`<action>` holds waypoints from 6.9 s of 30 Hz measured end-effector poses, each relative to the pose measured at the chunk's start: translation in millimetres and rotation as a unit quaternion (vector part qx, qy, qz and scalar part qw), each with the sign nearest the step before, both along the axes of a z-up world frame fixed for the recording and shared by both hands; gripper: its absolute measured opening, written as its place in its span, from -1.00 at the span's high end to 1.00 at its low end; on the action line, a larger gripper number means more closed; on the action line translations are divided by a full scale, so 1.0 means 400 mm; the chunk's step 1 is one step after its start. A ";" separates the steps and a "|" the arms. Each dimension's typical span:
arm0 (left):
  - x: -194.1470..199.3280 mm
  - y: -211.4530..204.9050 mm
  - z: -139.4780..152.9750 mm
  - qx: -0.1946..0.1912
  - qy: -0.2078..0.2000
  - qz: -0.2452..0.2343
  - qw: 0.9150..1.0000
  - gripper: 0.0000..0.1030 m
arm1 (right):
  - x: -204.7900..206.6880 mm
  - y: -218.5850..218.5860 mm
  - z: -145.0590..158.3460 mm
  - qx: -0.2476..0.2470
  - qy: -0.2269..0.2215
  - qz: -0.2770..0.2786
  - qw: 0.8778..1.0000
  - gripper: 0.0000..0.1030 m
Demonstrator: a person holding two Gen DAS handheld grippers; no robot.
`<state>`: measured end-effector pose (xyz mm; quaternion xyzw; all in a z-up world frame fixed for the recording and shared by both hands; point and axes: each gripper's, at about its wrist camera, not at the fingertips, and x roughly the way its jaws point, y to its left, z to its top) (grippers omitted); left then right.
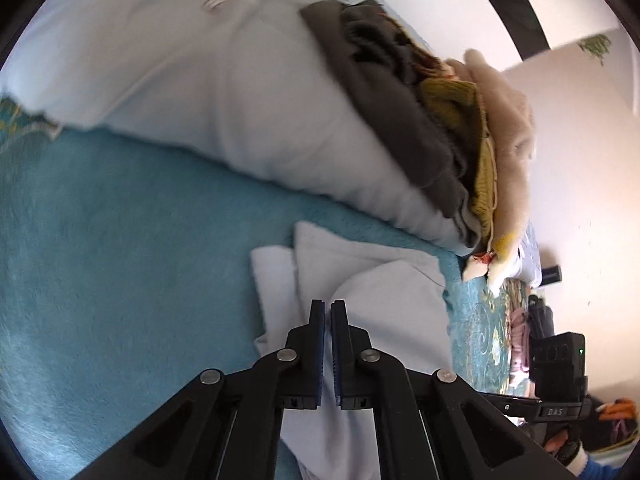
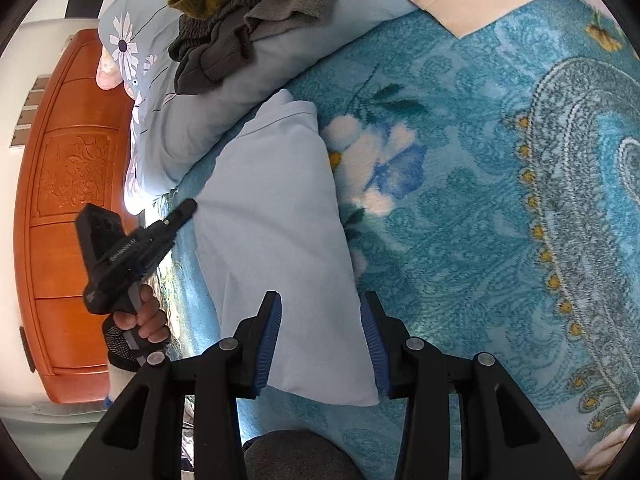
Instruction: Fold clothes
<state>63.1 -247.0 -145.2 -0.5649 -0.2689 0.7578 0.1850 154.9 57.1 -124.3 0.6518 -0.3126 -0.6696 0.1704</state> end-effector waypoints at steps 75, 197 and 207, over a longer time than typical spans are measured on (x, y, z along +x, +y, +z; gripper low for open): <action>0.384 0.009 -0.007 0.026 -0.040 0.101 0.994 1.00 | 0.099 0.005 -0.068 -0.013 -0.044 0.016 0.999 -0.12; 0.259 0.529 0.266 0.060 -0.013 -0.018 0.998 0.75 | 0.053 0.467 0.210 -0.019 0.115 -0.098 0.988 0.79; 0.227 0.900 0.474 0.097 0.049 -0.142 0.984 0.75 | 0.193 0.772 0.507 0.052 0.207 -0.117 0.970 0.79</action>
